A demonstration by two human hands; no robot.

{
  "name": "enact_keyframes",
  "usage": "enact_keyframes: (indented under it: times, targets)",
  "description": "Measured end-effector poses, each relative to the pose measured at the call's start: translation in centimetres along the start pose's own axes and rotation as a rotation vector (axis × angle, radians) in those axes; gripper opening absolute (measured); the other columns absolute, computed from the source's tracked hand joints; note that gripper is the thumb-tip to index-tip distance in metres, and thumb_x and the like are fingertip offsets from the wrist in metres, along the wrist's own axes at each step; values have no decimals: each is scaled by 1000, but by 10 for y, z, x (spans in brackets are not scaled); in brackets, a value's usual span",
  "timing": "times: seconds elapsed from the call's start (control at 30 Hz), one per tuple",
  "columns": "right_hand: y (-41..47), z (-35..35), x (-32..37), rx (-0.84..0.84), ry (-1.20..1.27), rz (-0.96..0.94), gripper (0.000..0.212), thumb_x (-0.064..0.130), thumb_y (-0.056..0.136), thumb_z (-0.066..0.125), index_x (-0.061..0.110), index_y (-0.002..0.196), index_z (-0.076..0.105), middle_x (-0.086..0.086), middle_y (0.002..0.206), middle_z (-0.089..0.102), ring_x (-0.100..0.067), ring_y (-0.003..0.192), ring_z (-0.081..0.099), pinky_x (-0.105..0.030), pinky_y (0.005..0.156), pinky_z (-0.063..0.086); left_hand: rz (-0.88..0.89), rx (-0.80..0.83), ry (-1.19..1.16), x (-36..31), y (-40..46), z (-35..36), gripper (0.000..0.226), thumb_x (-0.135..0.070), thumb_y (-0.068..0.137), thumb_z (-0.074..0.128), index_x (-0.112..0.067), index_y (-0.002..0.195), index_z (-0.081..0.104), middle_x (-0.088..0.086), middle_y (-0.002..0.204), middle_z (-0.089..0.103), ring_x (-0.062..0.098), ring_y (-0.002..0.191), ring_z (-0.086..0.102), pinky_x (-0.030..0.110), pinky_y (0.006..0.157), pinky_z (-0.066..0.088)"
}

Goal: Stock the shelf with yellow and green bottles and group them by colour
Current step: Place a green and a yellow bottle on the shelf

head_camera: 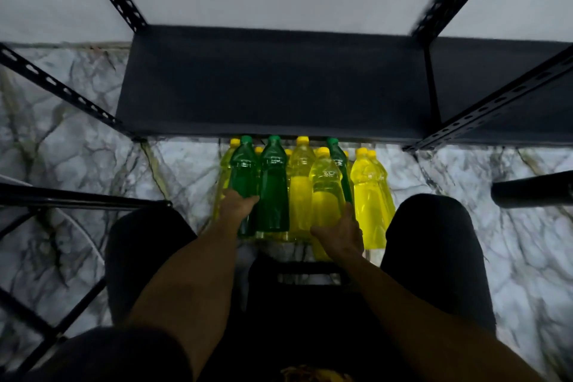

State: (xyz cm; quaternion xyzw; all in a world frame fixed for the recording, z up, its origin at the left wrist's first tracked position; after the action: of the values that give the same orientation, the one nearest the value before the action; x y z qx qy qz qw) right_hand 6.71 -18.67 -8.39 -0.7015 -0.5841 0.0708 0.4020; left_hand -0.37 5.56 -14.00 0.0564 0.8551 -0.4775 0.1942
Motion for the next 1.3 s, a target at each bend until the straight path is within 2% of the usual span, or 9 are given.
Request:
enact_keyframes:
  times: [0.17, 0.33, 0.43, 0.53, 0.7, 0.77, 0.9, 1.1, 1.3]
  targets:
    - [-11, 5, -18, 11, -34, -7, 109, 45, 68, 82, 21, 154, 19, -15, 140, 49, -36, 126, 50, -44, 95, 45, -38, -51, 12, 6, 34, 8, 110, -41, 63, 89, -4, 148, 31, 15, 149, 43, 35, 132, 46, 44, 107, 42]
    - [-3, 7, -10, -11, -3, -39, 111, 38, 68, 84, 16, 155, 19, -14, 148, 43, -34, 131, 46, -41, 99, 41, -64, -18, 60, -9, 27, -2, 86, -23, 65, 90, -2, 136, 47, 11, 135, 55, 31, 121, 55, 39, 101, 48]
    - [-5, 4, -5, -21, -16, -42, 116, 46, 63, 85, 19, 154, 19, -13, 145, 45, -34, 129, 48, -44, 98, 43, -86, -14, 63, -8, 16, -13, 92, -19, 54, 94, -5, 132, 50, 13, 129, 58, 33, 111, 59, 39, 91, 54]
    - [-9, -6, -1, -33, -32, -44, 118, 50, 58, 85, 22, 153, 21, -13, 140, 50, -36, 126, 49, -46, 96, 47, -136, -46, 63, -14, -10, -31, 80, -17, 55, 94, -2, 122, 53, 17, 117, 62, 34, 102, 61, 41, 85, 56]
    - [-7, -32, 24, -72, 40, -38, 114, 47, 58, 85, 24, 151, 22, -12, 130, 56, -36, 120, 53, -46, 87, 52, -146, -9, -189, -38, -67, -33, 66, -9, 62, 89, 2, 119, 58, 18, 116, 64, 36, 103, 62, 44, 89, 54]
    - [-4, -43, 36, -104, 106, -67, 112, 45, 58, 85, 23, 150, 24, -12, 129, 56, -35, 119, 53, -45, 88, 50, -81, 17, -308, -52, -85, -23, 59, -5, 65, 87, 0, 116, 60, 16, 113, 66, 35, 101, 63, 44, 86, 55]
    - [-7, -67, 58, -207, 284, -183, 108, 38, 64, 84, 20, 152, 24, -16, 131, 54, -35, 122, 51, -41, 91, 45, 145, 66, -520, -92, -128, -10, 40, 0, 61, 87, -16, 91, 65, 8, 97, 72, 27, 84, 68, 39, 75, 56]
    - [-29, -125, 75, -391, 485, -477, 103, 37, 59, 87, 28, 143, 30, -3, 132, 53, -27, 119, 53, -45, 92, 50, 540, 136, -517, -144, -184, -26, 48, -6, 63, 87, -24, 102, 66, 1, 99, 75, 19, 91, 71, 40, 86, 56]
    - [-80, -175, 90, -546, 674, -710, 103, 39, 57, 88, 33, 141, 29, 4, 133, 49, -21, 124, 50, -49, 98, 48, 838, 77, -553, -175, -249, -56, 56, -9, 66, 87, -27, 114, 65, -8, 98, 75, 13, 95, 71, 43, 90, 56]
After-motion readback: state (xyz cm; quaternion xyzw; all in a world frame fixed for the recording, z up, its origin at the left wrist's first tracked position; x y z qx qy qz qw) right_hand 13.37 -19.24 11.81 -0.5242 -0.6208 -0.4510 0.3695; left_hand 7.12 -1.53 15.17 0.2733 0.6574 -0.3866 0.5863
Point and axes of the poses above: each hand's wrist, its own y-axis towards the middle knuckle, its own z-axis out of the palm, x = y × z, the point moved 2 cm from there along y, towards the middle knuckle
